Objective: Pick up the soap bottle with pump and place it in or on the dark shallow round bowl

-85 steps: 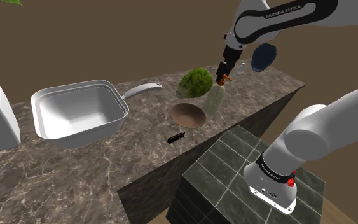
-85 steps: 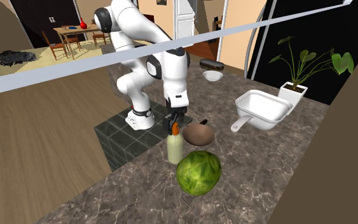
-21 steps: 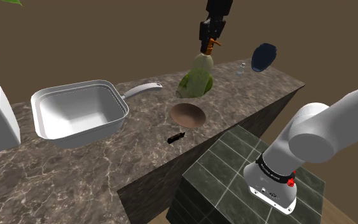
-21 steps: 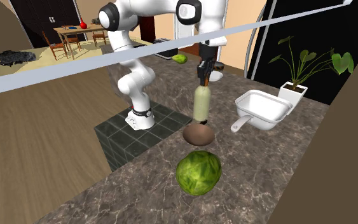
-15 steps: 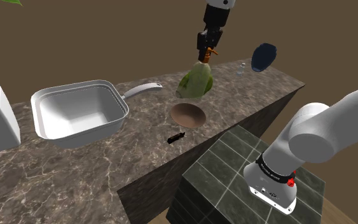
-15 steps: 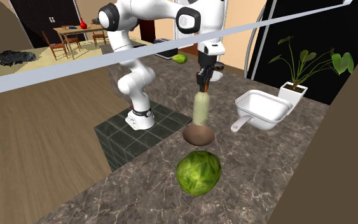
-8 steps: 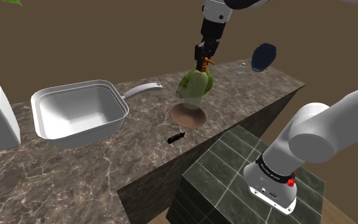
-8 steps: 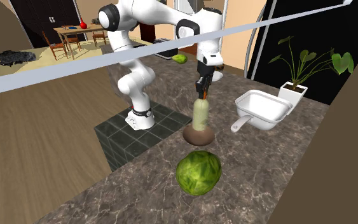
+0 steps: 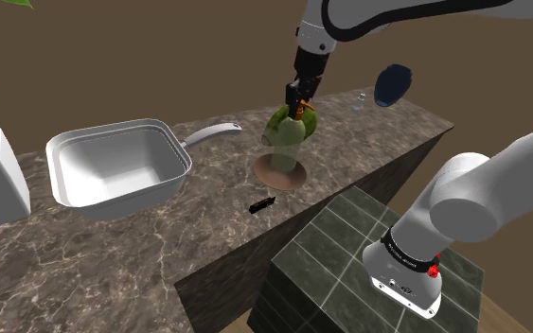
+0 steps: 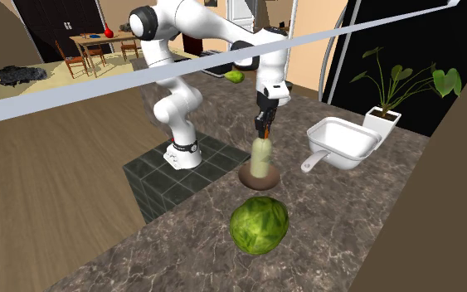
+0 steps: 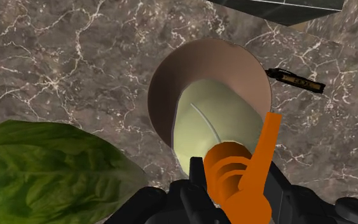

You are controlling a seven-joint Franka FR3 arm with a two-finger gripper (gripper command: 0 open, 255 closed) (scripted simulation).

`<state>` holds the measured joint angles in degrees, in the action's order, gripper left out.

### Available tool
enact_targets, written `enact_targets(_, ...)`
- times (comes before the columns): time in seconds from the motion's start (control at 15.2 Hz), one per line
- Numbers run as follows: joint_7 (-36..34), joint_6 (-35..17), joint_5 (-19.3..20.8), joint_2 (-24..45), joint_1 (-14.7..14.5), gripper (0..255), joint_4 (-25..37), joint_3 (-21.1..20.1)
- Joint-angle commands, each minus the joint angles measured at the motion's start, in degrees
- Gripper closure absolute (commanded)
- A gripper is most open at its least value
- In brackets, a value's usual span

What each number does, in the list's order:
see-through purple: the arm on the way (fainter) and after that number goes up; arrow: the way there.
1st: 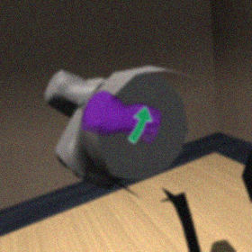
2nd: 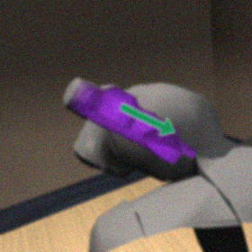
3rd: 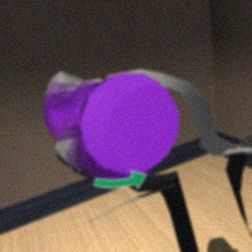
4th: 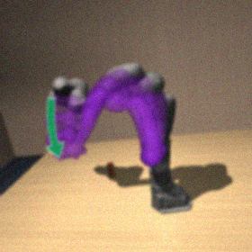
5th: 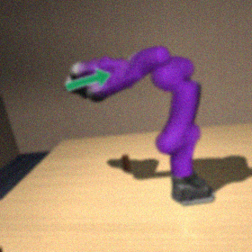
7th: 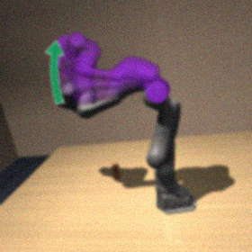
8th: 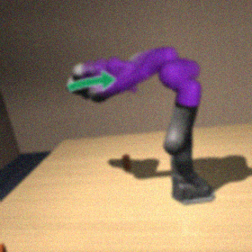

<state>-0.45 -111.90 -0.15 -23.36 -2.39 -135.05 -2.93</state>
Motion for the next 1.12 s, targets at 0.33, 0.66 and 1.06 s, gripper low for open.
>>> enact_targets(0.33,0.0,-2.8,0.0,0.5,0.0,255,-2.2,0.0)
enact_targets(0.66,0.0,-2.8,0.0,0.5,0.0,0,-2.2,0.0)
enact_targets(1.06,0.0,-0.8,0.0,0.0,0.0,0,-0.7,0.0)
